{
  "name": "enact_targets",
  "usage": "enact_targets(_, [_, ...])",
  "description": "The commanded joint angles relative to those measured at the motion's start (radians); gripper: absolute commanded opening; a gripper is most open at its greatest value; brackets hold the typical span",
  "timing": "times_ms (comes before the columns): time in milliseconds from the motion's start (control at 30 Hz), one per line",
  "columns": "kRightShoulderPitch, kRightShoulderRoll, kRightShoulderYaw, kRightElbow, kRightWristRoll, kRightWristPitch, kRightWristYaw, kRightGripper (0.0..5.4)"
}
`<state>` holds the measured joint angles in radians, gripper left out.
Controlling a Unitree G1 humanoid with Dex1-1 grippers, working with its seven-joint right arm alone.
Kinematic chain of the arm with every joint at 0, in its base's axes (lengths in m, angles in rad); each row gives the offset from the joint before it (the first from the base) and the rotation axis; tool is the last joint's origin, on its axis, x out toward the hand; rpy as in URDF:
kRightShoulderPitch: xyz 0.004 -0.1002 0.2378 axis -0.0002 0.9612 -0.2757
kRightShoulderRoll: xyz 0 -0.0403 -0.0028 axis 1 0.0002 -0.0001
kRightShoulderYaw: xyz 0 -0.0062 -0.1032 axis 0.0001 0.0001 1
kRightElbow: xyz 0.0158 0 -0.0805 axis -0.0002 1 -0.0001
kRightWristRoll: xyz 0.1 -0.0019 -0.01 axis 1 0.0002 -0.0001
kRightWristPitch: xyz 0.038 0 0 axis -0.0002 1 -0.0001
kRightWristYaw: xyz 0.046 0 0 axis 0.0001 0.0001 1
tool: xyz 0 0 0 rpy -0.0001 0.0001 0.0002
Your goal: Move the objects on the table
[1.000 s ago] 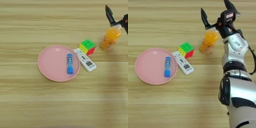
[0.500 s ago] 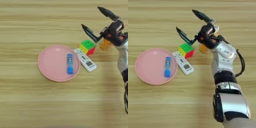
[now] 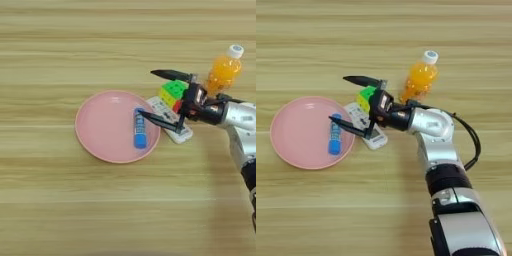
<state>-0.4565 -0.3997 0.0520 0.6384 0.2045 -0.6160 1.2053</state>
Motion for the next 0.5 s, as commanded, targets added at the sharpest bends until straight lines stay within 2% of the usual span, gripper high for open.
enact_targets(33, [-0.038,-0.054,0.015,-0.046,-0.033,0.039,-0.01,5.36])
enact_targets(233, [-0.016,-0.078,0.049,-0.046,-0.081,0.066,0.01,5.36])
enact_targets(500, [-0.011,-0.085,0.065,-0.028,-0.131,0.064,0.002,5.36])
